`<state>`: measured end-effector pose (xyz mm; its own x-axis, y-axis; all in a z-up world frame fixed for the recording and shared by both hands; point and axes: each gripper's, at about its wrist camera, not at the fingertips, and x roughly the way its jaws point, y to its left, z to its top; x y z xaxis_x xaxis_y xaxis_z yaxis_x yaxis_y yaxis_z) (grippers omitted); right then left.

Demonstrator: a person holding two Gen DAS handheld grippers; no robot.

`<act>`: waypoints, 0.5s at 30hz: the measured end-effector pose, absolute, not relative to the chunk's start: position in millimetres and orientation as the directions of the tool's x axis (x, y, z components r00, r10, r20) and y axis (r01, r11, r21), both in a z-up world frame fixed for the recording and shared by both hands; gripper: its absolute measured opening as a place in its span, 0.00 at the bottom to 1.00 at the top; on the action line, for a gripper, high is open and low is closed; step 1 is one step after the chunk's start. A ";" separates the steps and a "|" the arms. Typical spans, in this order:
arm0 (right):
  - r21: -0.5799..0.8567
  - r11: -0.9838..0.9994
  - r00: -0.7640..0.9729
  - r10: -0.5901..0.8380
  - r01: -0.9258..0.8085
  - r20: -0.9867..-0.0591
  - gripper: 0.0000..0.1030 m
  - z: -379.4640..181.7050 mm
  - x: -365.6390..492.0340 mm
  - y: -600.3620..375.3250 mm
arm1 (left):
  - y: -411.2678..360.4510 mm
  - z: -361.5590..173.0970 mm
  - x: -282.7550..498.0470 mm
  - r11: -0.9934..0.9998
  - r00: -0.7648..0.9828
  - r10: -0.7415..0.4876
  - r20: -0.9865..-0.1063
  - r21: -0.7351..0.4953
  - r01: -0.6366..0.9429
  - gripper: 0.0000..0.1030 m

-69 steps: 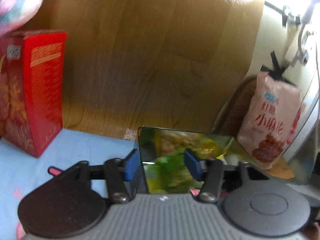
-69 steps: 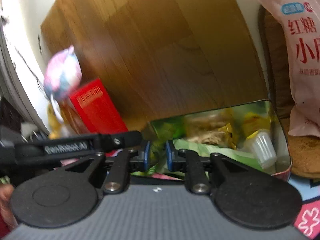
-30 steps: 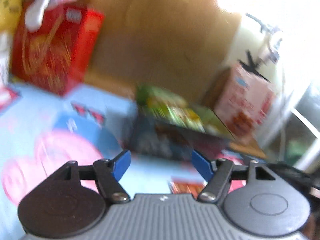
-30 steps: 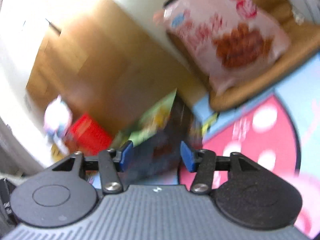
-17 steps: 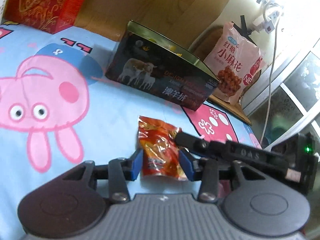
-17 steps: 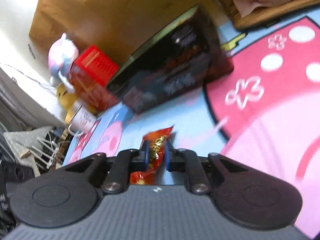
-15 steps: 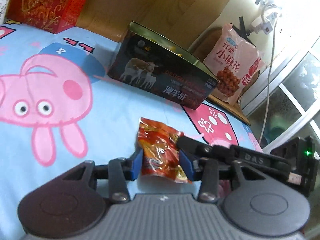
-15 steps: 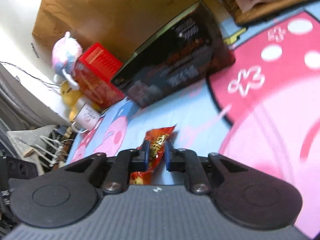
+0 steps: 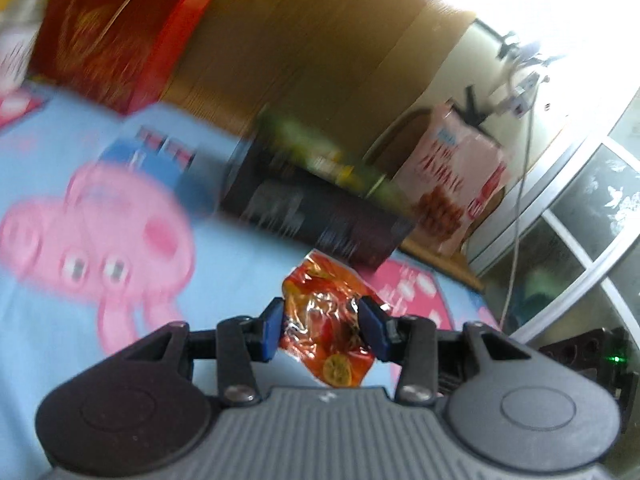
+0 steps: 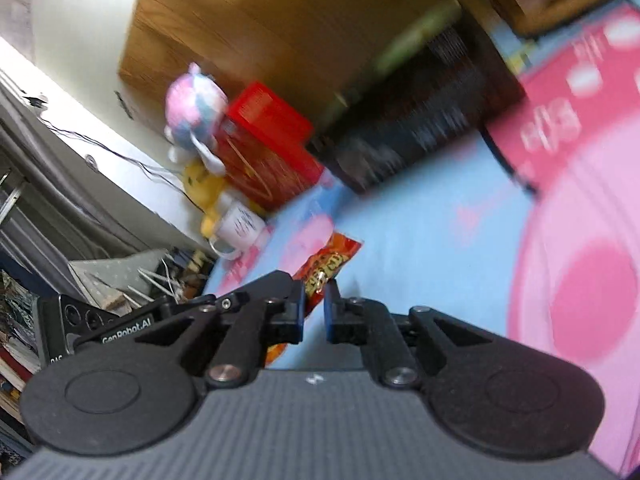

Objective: Organize snacks
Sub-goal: 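Lower the red packet into the black tin and open the left gripper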

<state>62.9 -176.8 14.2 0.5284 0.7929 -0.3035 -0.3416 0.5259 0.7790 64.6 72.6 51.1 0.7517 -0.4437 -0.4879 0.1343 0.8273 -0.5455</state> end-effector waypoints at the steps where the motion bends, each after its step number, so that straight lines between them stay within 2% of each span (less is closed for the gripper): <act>1: 0.766 0.531 0.544 0.787 -0.361 -0.290 0.12 24.5 67.3 -177.1 | 70.8 59.4 72.0 0.833 0.758 -0.441 -0.480 -0.533 0.148 0.38; 8: 0.674 0.616 0.648 0.716 -0.409 -0.260 0.12 69.8 116.2 -182.3 | 45.4 96.4 149.4 0.872 0.783 -0.421 -0.457 -0.443 0.209 0.40; 13: 0.624 0.684 0.700 0.652 -0.378 -0.292 0.12 69.6 167.3 -184.4 | 29.8 88.0 208.6 0.887 0.771 -0.404 -0.492 -0.415 0.200 0.42; 15: 0.604 0.710 0.714 0.628 -0.363 -0.309 0.13 63.5 182.8 -187.4 | 22.3 81.2 226.3 0.901 0.771 -0.381 -0.511 -0.391 0.186 0.46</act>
<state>182.8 -187.4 63.5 0.7145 0.6279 -0.3086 -0.3629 0.7097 0.6039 226.3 22.3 81.2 0.7706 -0.3807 -0.5112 0.1860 0.9014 -0.3910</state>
